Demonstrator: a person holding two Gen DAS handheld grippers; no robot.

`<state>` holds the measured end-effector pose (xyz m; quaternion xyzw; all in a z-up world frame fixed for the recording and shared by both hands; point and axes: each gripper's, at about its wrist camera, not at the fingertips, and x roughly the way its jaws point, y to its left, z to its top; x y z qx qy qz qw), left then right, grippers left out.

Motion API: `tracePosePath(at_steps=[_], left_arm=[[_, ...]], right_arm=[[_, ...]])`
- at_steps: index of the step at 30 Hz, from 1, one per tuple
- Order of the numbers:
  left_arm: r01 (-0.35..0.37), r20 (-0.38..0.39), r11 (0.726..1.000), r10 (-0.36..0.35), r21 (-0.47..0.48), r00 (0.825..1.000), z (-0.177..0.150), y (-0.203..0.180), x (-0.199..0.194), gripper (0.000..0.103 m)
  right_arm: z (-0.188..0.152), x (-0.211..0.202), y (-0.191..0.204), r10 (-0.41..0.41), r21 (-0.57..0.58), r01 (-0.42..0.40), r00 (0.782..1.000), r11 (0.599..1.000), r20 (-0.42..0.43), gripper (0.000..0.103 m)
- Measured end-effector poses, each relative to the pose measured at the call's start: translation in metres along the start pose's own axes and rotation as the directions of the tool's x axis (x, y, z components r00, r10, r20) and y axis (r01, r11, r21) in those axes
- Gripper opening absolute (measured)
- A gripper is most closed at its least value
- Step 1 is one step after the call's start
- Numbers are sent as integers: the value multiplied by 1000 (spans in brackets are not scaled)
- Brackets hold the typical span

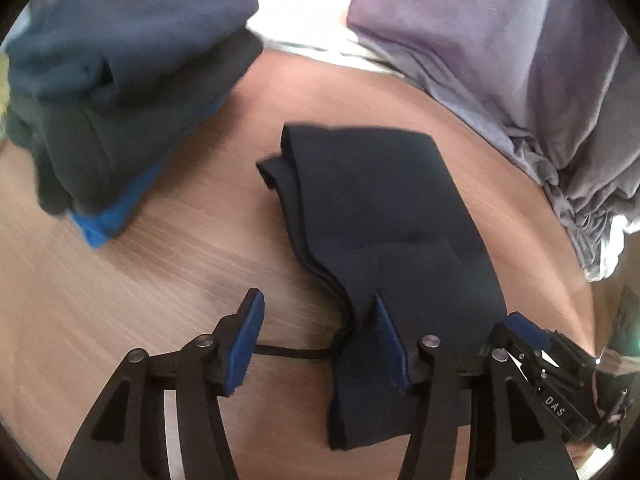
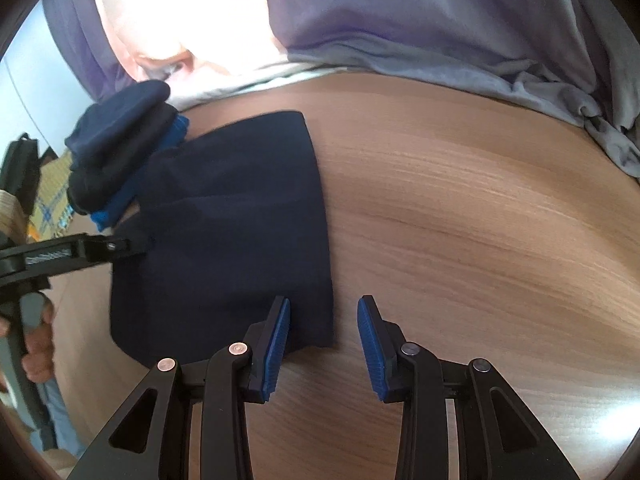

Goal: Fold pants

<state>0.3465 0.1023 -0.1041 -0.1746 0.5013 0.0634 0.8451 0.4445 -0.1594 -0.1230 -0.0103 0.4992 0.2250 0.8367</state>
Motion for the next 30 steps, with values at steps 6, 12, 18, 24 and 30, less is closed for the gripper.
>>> tracePosePath(at_steps=[6, 12, 18, 24, 30], left_arm=[[-52, 170, 995, 37, 87, 985, 22, -14, -31, 62], [-96, 193, 991, 77, 91, 978, 53, -10, -7, 59], [-80, 131, 996, 74, 37, 989, 58, 4, 19, 59], [-54, 121, 998, 50, 38, 991, 59, 5, 33, 19], [-112, 234, 986, 80, 126, 969, 67, -12, 21, 11]], right_arm=[[-2, -8, -3, 4, 17, -4, 1000, 1000, 9, 36], [6, -6, 4, 21, 4, -21, 999, 1000, 26, 36], [15, -3, 19, 26, -25, -25, 998, 999, 53, 36], [12, -1, 35, 58, -73, -56, 998, 996, 34, 36], [5, 9, 32, 76, -61, -77, 997, 995, -11, 36]])
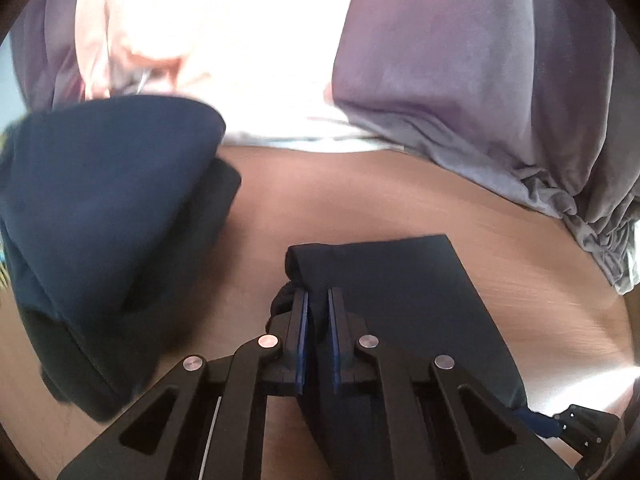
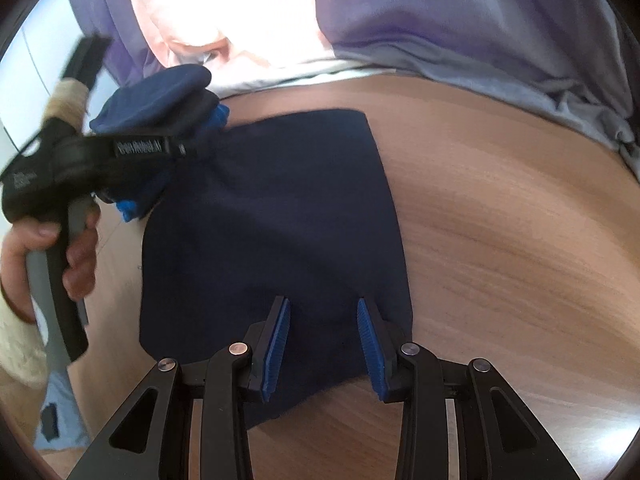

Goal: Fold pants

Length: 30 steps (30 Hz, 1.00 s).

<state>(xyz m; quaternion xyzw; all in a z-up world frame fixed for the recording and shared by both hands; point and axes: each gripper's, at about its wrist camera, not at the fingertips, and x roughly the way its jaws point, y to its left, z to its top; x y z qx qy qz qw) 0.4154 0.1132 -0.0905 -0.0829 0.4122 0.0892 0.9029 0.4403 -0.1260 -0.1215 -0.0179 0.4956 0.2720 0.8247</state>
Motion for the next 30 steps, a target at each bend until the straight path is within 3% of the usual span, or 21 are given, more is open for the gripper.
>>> tracePosePath(at_steps=[3, 7, 9, 10, 11, 13, 14, 15, 16, 20, 25, 30], left_arm=[[-41, -18, 998, 42, 55, 999, -1, -4, 16, 11], [-124, -11, 986, 126, 115, 992, -5, -5, 22, 21], [-189, 34, 974, 186, 126, 982, 0, -6, 7, 42], [-209, 68, 970, 202, 123, 977, 2, -8, -4, 62], [-220, 100, 968, 209, 121, 973, 2, -9, -14, 70], [-226, 143, 966, 209, 121, 967, 2, -10, -34, 70], [-217, 135, 969, 200, 119, 970, 2, -10, -42, 71], [-200, 127, 973, 185, 115, 974, 1, -10, -48, 71], [-187, 118, 976, 174, 109, 978, -1, -9, -51, 71], [-96, 44, 991, 92, 95, 995, -14, -6, -51, 71], [-37, -15, 995, 38, 88, 999, -27, -8, -32, 71], [1, -37, 997, 1, 76, 999, -28, -7, -10, 71]], right_arm=[[-3, 2, -2, 1, 13, -1, 1000, 1000, -5, 36], [-3, 3, 3, -16, 3, 17, 1000, 1000, -14, 36], [-3, 1, 3, -24, 4, 24, 999, 1000, -24, 36], [-2, -1, 3, -27, 9, 28, 999, 1000, -25, 36], [-2, -7, 2, -38, 20, 39, 999, 999, -15, 36], [0, -17, 1, -60, 21, 59, 998, 998, 22, 38], [1, -27, 0, -83, 25, 82, 995, 996, 55, 42], [2, -32, -1, -98, 33, 96, 992, 995, 74, 52], [3, -37, -3, -110, 45, 106, 990, 993, 93, 55], [3, -47, -19, -136, 130, 120, 983, 984, 125, 55], [-3, -38, -26, -150, 175, 133, 985, 976, 90, 55], [-5, -28, -19, -150, 149, 137, 985, 979, 82, 55]])
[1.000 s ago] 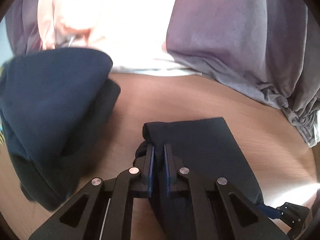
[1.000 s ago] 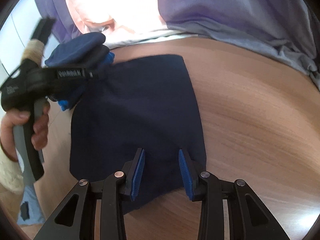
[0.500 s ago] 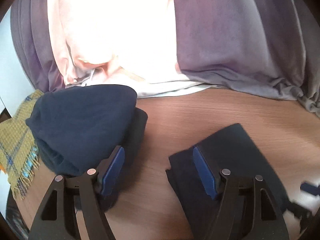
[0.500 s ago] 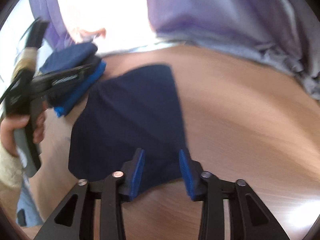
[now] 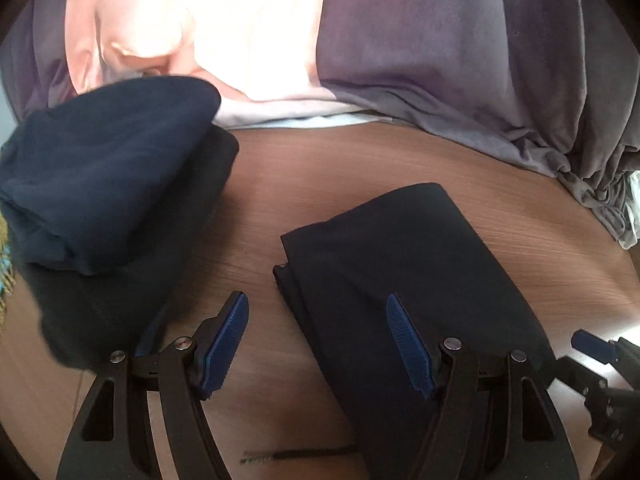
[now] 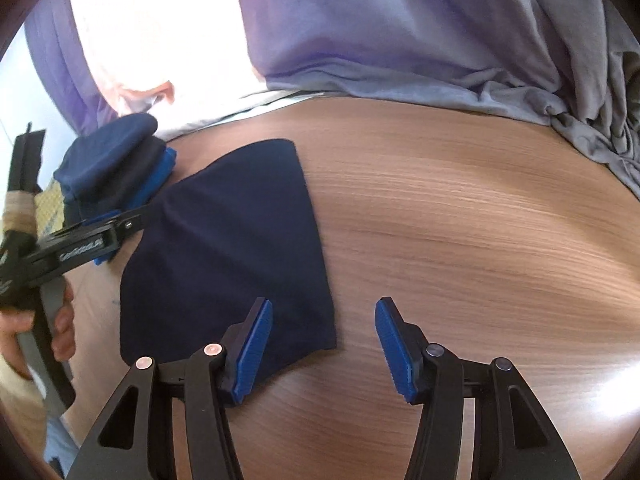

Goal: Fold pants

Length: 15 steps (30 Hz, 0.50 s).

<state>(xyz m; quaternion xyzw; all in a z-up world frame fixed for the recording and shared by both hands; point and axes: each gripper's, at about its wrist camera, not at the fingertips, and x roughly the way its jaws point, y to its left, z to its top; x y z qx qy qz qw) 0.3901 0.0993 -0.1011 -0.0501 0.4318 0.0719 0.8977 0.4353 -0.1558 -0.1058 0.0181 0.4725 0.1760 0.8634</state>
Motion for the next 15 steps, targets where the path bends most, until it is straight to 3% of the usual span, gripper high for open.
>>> tracePosePath(at_steps=[10, 15], left_arm=[[49, -8, 998, -49, -41, 999, 1, 6, 26, 74], [132, -13, 986, -134, -105, 991, 1, 10, 32, 72]], right_arm=[[-8, 18, 8, -16, -27, 16, 999, 1000, -32, 55], [-9, 23, 11, -12, -43, 10, 999, 999, -37, 55]])
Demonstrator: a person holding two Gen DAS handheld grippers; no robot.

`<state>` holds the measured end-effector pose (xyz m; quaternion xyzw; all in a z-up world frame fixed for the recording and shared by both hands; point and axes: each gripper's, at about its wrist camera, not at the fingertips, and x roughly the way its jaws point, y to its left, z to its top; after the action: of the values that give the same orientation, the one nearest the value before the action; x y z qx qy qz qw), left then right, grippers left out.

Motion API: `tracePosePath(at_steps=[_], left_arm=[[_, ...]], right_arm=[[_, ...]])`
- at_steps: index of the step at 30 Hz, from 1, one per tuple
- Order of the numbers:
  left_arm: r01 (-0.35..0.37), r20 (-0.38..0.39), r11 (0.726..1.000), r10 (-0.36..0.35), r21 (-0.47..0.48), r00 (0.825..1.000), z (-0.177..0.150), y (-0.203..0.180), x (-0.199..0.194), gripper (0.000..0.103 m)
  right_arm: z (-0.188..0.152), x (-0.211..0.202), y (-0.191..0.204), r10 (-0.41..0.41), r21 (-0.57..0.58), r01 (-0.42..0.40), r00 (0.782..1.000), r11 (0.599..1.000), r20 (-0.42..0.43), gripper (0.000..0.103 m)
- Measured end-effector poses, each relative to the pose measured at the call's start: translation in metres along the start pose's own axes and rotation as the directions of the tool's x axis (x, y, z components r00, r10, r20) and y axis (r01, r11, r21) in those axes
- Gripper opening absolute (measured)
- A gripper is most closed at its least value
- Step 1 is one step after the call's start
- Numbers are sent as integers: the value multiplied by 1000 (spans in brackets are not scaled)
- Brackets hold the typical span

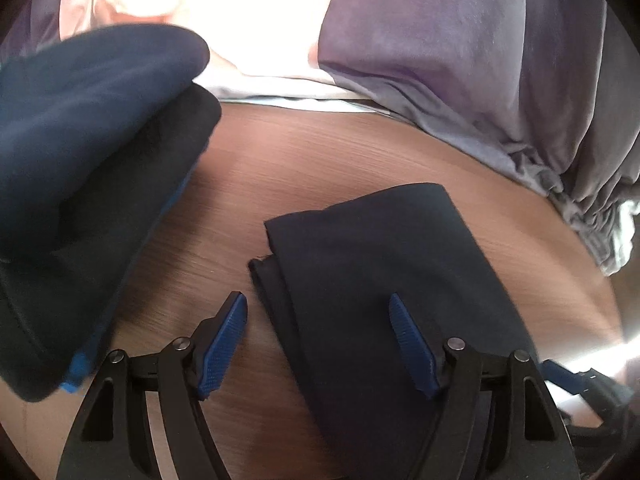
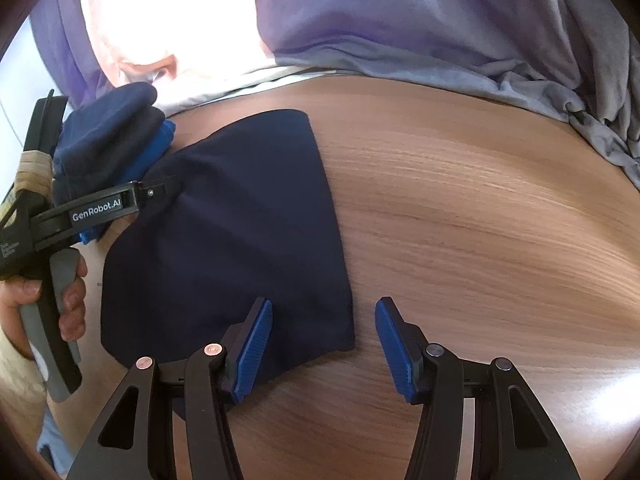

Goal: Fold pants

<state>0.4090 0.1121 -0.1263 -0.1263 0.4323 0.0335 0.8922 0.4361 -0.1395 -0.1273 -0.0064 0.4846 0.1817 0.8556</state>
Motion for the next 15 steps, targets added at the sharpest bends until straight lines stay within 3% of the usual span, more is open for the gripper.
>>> tracePosePath(at_steps=[9, 12, 13, 15], left_arm=[[74, 1, 997, -74, -18, 997, 5, -2, 12, 71], [111, -6, 994, -111, -11, 994, 6, -4, 14, 56], [125, -9, 992, -126, -14, 992, 6, -5, 14, 49], [142, -12, 990, -143, -25, 990, 6, -5, 15, 45]], right_arm=[[8, 6, -3, 44, 24, -44, 999, 999, 19, 55], [11, 8, -6, 74, 51, -75, 997, 996, 23, 54], [12, 8, -5, 79, 55, -80, 997, 995, 23, 50], [13, 10, -7, 94, 61, -95, 995, 994, 17, 38]])
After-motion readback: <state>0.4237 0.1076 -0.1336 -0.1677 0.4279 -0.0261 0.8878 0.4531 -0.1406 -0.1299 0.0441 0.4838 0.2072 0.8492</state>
